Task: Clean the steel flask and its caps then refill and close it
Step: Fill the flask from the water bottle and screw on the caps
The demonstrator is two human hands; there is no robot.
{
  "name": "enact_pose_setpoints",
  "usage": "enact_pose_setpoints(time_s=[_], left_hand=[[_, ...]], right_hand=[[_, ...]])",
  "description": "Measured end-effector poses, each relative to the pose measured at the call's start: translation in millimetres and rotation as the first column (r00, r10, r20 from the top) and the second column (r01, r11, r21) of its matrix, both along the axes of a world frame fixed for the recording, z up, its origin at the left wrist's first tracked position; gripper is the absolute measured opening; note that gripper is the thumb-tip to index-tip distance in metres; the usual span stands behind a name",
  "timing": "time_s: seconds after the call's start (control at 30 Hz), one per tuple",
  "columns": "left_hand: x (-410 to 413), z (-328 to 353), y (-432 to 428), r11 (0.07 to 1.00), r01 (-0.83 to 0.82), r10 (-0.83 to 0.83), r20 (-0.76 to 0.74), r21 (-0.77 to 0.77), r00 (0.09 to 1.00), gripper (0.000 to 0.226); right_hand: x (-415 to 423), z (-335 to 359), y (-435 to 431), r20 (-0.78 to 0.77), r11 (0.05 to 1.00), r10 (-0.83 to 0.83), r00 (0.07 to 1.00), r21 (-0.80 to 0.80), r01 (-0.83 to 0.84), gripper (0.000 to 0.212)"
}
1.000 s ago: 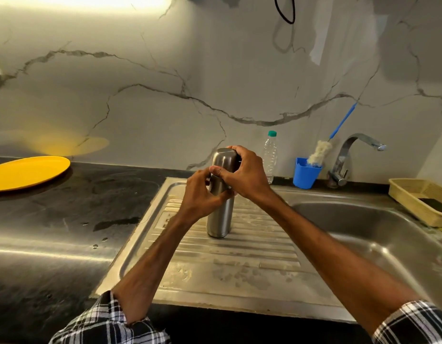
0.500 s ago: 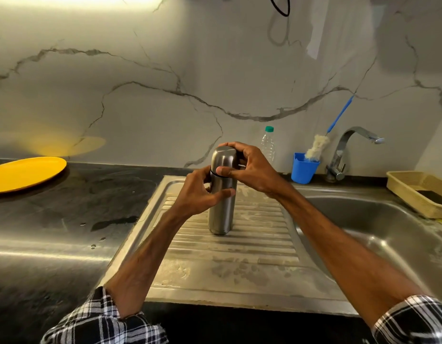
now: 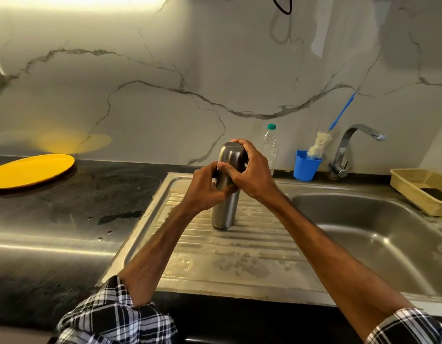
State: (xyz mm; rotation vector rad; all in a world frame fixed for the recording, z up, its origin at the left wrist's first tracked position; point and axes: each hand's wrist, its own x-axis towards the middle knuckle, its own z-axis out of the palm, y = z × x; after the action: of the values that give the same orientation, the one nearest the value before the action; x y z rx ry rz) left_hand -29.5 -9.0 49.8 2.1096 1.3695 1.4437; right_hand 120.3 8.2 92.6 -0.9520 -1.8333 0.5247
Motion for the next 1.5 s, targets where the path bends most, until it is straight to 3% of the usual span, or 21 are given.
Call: enact_pose_setpoints(time_s=[0.17, 0.3, 0.37, 0.57, 0.87, 1.07, 1.27, 1.5], left_hand=[[-3, 0, -2, 1.000, -0.005, 0.004, -0.041, -0.028, 0.999, 0.052], [-8, 3, -4, 0.992, -0.085, 0.078, -0.079, -0.094, 0.994, 0.065], [-13, 3, -5, 0.987, -0.111, 0.102, -0.082, -0.120, 0.991, 0.065], [-19, 0, -18, 0.977, -0.127, 0.108, -0.118, -0.170, 0.987, 0.062], [-18, 0, -16, 0.986, -0.099, 0.107, 0.050, -0.136, 0.993, 0.055], [-18, 6, -3, 0.982, -0.105, 0.118, 0.075, -0.155, 0.990, 0.046], [-16, -8, 6, 0.976, -0.154, 0.167, 0.076, -0.158, 0.983, 0.045], [-7, -22, 6, 0.970, -0.190, 0.205, 0.091, -0.150, 0.975, 0.039]], right_hand=[[30, -16, 1, -0.079, 0.937, 0.195, 0.978, -0.280, -0.210, 0.071], [42, -62, -2, 0.039, 0.876, 0.241, 0.970, -0.440, -0.200, 0.084], [31, -77, -4, 0.071, 0.892, 0.218, 0.973, -0.419, -0.169, 0.087], [-11, -75, -4, -0.050, 0.954, 0.067, 0.996, -0.290, -0.079, 0.076], [-1, -57, 10, 0.054, 0.980, 0.043, 0.998, -0.195, -0.032, 0.061], [5, -52, 32, 0.041, 0.974, -0.009, 0.999, -0.228, 0.018, 0.073], [-1, -63, 31, 0.019, 0.973, -0.018, 1.000, -0.231, 0.022, 0.067], [0, -74, 28, -0.017, 0.963, -0.034, 0.999, -0.268, 0.029, 0.079]])
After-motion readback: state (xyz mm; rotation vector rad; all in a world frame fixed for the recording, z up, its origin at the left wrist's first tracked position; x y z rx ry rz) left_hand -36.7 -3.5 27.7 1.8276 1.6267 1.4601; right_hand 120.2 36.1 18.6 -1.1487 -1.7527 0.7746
